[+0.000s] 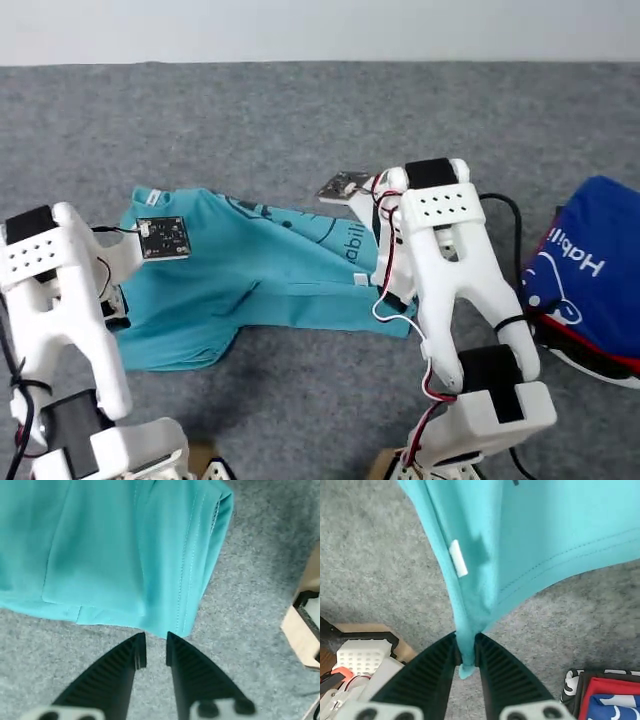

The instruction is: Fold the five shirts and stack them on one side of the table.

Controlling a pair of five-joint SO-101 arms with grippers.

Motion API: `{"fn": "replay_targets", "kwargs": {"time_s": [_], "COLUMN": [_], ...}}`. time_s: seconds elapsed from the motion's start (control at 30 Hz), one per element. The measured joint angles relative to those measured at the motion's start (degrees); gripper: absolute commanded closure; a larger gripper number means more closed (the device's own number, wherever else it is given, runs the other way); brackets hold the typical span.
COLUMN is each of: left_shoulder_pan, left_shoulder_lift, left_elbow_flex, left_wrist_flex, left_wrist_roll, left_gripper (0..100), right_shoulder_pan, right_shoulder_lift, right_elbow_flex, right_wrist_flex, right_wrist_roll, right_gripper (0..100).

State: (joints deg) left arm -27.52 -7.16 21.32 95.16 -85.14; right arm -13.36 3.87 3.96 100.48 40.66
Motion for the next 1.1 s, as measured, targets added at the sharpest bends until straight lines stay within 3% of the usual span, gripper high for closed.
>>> {"fn": "replay_targets", "kwargs": {"time_s": [0.27, 0.43, 0.7, 1.1], "left_shoulder_pan": [0.0, 0.0, 0.0, 0.0], "left_shoulder_lift": [0.0, 0.0, 0.0, 0.0], "left_elbow_flex": [0.0, 0.0, 0.0, 0.62], "left_wrist_flex": [0.0, -4.22, -6.33, -6.77], "left_wrist_roll": [0.0, 0.0, 0.0, 0.0], "left_gripper": [92, 92, 92, 92], "right_shoulder_pan": [2.02, 4.22, 4.31, 4.4], "right_shoulder_lift": [-2.55, -1.58, 13.27, 23.38], "right_elbow_flex": [-5.98, -11.96, -12.48, -16.0], "right_wrist_flex": [0.0, -5.63, -17.58, -19.25], "right_wrist_roll": [-7.74, -15.38, -25.85, -31.56], "right_gripper": [72.6, 76.2, 81.9, 82.3]}}
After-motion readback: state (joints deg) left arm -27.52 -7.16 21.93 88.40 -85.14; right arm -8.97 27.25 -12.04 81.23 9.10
